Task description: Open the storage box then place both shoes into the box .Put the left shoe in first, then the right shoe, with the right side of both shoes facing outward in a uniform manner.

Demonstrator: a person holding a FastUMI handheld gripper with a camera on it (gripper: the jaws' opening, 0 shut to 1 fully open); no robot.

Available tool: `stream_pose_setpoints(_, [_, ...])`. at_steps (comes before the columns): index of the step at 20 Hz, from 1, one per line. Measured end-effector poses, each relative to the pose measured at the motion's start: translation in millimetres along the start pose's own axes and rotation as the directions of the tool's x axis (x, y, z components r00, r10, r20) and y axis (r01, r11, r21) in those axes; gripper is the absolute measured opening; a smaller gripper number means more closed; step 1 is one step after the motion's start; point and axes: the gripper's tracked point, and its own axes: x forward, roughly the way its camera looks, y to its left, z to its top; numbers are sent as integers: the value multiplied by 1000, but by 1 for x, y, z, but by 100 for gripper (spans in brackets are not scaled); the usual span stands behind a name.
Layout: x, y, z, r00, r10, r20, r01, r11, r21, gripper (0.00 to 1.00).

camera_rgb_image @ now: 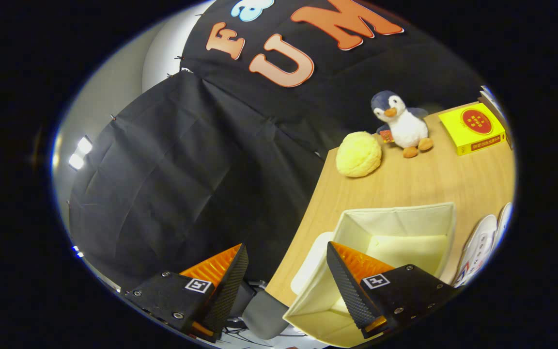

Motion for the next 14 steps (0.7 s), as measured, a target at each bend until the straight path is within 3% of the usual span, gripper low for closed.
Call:
stream_pose_setpoints(5, [-43,-91,-4,971,-232,54,235,969,-77,97])
stream_pose_setpoints(10, [-92,-173,-33,897,-440,48,442,885,-145,97])
stream_pose_setpoints(14, [-127,-220,-64,831,-556,6,545,813,-203,95])
